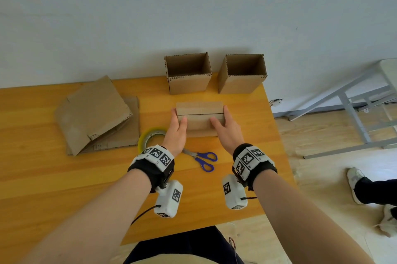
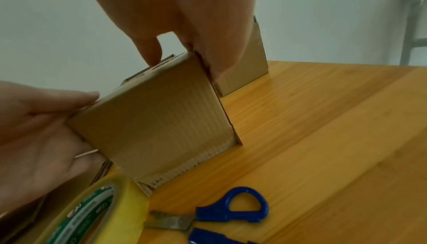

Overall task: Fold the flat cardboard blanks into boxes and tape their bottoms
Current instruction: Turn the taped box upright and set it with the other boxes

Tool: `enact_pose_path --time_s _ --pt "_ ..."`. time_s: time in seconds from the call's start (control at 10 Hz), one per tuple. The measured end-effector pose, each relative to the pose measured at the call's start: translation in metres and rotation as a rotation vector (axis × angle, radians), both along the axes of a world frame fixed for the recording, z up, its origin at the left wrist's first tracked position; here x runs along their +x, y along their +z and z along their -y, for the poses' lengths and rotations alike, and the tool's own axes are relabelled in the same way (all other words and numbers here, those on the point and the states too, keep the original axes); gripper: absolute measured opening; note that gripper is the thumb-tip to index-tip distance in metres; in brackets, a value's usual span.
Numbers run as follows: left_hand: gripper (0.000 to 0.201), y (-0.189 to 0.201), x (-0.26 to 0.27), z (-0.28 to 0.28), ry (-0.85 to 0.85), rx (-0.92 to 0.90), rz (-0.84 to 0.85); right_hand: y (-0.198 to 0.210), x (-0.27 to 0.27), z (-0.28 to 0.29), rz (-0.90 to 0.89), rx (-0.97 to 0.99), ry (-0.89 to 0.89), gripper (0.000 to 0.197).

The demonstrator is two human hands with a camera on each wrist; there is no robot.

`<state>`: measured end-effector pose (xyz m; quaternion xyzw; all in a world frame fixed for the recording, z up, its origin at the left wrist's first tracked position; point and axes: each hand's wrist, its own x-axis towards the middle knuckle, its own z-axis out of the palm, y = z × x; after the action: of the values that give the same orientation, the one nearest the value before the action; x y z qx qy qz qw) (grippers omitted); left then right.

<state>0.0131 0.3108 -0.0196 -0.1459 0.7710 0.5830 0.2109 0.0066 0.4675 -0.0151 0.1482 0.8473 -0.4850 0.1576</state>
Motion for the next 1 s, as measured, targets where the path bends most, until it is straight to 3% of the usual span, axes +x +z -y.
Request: enact_pose_path --time_s 0.3,0.4,0.5,0.6,0.7,0.8,1.0 --pt "0.06 -0.003 -0.019 -0.005 0.302 0.115 0.241 -0.003 -0.019 -0.001 0.091 -0.11 -0.128 0.051" --pt "0.074 -0.014 -0.024 -0.003 0.407 0.243 0.33 -0.009 -0.019 -0.002 0.101 -0.159 -0.18 0.051" --pt "0.074 -0.037 -0.029 0.003 0.485 0.339 0.332 -0.014 -0.017 -0.003 0.115 -0.203 -0.233 0.058" --pt "0.062 -0.013 -0.027 -0.003 0.487 0.343 0.336 -0.018 -0.02 -0.003 0.121 -0.217 -0.274 0.057" --pt "0.064 -0.011 -0.031 0.003 0.428 0.186 0.279 -0.022 -0.024 -0.007 0.112 -0.237 -0.303 0.044" --pt "0.039 -0.005 -0.031 0.008 0.452 0.307 0.262 -0.024 -0.025 -0.013 0.12 -0.241 -0.31 0.023" --pt "0.045 0.009 -0.025 0.004 0.461 0.525 0.25 -0.01 -0.022 -0.029 0.112 -0.378 -0.373 0.023"
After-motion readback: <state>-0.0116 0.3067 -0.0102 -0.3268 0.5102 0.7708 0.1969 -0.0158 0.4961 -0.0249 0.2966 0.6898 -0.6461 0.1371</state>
